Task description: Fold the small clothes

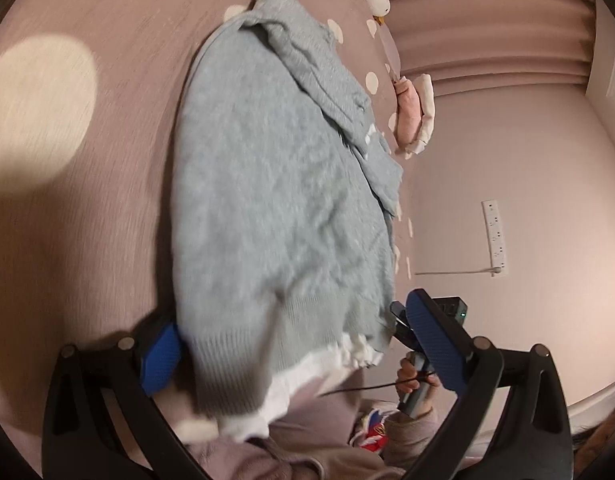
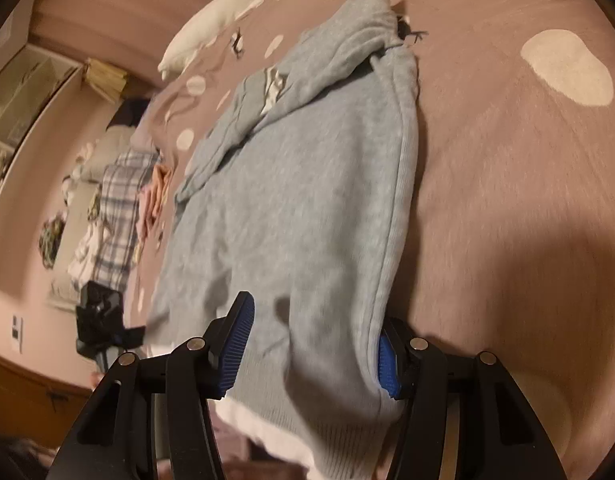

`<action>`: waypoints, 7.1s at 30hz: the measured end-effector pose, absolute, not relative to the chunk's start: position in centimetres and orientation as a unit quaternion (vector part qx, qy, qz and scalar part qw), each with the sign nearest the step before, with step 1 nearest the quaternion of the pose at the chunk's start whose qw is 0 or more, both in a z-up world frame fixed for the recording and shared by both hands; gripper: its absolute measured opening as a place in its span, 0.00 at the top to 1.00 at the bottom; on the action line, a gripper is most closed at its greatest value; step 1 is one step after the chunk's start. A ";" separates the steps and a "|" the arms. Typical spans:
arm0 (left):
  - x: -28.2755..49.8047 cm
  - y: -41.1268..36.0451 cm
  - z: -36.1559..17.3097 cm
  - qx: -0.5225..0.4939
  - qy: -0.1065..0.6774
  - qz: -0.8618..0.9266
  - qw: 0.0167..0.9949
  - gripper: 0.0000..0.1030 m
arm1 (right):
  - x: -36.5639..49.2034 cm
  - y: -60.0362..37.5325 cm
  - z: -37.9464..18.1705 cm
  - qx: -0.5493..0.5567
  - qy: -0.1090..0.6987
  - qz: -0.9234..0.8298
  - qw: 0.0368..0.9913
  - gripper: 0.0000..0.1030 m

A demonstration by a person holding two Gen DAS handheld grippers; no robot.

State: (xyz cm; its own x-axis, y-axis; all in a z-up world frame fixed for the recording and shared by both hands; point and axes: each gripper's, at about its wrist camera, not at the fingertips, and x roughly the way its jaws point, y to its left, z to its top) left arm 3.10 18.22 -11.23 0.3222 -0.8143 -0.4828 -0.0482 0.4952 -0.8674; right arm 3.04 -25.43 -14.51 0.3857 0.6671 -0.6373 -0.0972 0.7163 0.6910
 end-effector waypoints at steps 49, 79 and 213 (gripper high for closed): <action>8.7 16.3 -5.9 -0.438 0.440 -0.321 0.715 0.86 | 5.7 -24.9 -9.0 0.384 0.368 0.337 0.777 0.72; 35.0 14.7 -8.3 -0.464 0.476 -0.235 0.709 0.84 | 26.3 -27.7 -9.3 0.398 0.412 0.220 0.789 0.72; 22.4 13.7 -10.4 -0.074 0.456 -0.061 0.885 0.01 | 13.8 -24.7 -10.9 0.166 0.409 0.086 0.893 0.48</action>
State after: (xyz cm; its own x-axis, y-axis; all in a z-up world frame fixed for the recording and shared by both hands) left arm 22.44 13.69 -10.38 0.5775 -0.1751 -0.7974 0.0401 0.9816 -0.1865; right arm 13.81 -24.65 -10.88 0.6512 0.2888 -0.7018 -0.0175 0.9302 0.3665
